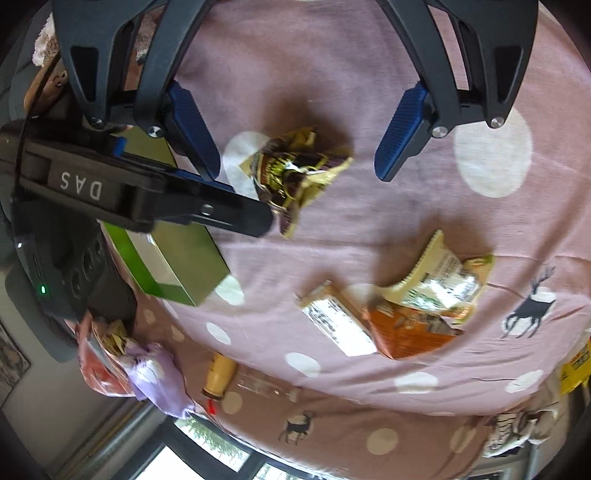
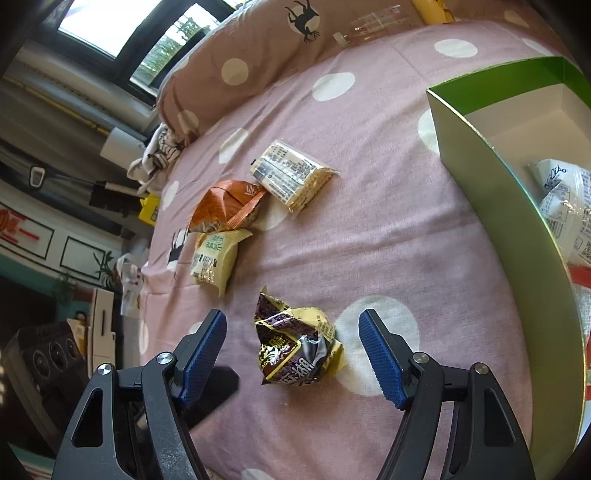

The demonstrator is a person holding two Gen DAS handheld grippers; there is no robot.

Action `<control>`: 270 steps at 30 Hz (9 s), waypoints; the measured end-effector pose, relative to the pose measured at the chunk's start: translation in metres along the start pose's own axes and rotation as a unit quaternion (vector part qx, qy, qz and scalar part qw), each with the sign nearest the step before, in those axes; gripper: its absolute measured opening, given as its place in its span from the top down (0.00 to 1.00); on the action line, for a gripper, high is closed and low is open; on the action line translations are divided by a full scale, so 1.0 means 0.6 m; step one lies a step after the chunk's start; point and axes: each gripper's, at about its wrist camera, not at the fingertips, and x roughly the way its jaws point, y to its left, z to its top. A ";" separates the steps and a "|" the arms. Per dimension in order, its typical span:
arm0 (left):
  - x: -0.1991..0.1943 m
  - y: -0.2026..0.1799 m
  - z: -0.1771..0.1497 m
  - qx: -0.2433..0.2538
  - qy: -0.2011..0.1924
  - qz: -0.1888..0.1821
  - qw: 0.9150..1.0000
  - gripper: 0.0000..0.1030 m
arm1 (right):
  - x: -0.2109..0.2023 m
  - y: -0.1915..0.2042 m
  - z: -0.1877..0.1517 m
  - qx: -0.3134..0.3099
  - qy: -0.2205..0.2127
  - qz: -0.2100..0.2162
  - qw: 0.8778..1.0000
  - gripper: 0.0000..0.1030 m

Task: Organize snacks
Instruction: 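Grasp the purple-gold candy bag with the right gripper and lift, then carry the candy bag over the green box and lower it, then open the right gripper to drop the candy bag into the box, then move the right tool back toward the remaining snack pile, then close the right gripper on the white biscuit pack and lift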

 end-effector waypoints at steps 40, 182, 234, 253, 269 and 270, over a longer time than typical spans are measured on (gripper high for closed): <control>0.005 -0.191 0.061 0.161 -0.093 0.003 0.983 0.36 | -0.149 -0.036 0.024 -0.005 -0.154 0.036 0.987 0.47; -0.107 0.062 0.025 -0.072 -0.156 0.083 0.982 0.01 | -0.060 0.071 -0.012 -0.073 -0.209 -0.058 0.973 0.05; -0.127 0.148 0.020 -0.140 -0.140 0.161 0.967 0.23 | 0.055 0.142 0.112 -0.146 -0.049 -0.213 0.965 0.05; -0.104 0.131 0.028 -0.112 -0.101 0.155 0.976 0.21 | 0.185 0.088 0.158 -0.164 -0.002 -0.196 0.967 0.40; -0.074 0.096 0.017 -0.090 -0.068 0.145 0.983 0.21 | 0.053 0.045 -0.019 -0.083 0.048 -0.169 0.981 0.43; -0.070 0.093 0.016 -0.086 -0.064 0.143 0.984 0.21 | 0.050 0.043 -0.024 -0.075 0.051 -0.160 0.983 0.43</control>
